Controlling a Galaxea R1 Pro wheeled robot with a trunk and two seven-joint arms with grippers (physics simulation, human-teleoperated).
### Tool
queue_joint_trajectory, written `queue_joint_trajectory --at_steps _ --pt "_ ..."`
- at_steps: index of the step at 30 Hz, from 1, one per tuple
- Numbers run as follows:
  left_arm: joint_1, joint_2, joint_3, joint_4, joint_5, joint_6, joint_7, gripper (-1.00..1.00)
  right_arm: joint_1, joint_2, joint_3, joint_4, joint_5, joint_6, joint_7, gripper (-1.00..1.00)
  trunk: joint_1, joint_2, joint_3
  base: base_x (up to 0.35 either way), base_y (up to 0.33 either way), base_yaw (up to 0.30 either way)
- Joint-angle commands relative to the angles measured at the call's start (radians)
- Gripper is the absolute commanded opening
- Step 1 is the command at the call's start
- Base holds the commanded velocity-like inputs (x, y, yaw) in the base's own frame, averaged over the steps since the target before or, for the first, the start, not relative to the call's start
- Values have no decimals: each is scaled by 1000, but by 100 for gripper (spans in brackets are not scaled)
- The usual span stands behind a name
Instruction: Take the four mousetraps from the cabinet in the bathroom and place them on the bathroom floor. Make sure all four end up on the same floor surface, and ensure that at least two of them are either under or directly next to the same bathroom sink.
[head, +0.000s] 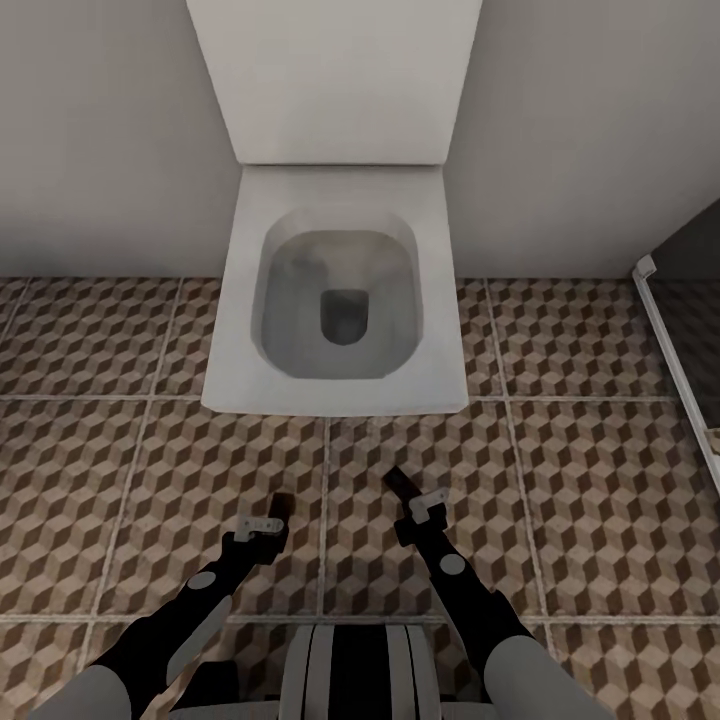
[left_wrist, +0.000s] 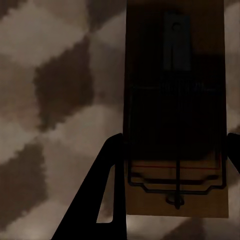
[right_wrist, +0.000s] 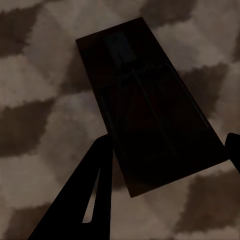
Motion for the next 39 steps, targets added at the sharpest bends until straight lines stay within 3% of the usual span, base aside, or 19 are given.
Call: queue_joint_trajectory --at_steps 1,12,13,39 --pt "-1 2 -8 -2 7 0 11 -100 0 0 -1 16 6 40 -3 -100 0 0 -1 0 0 0" --pt "-1 2 -8 0 7 0 11 -100 0 0 -1 16 6 7 -2 -100 0 0 -1 0 0 0" --pt "-1 2 -8 0 7 0 11 -100 0 0 -1 16 6 7 -2 100 0 0 -1 0 0 0" --pt "-1 2 -6 0 7 2 11 -100 0 0 -1 16 6 6 -2 100 0 0 -1 6 0 0"
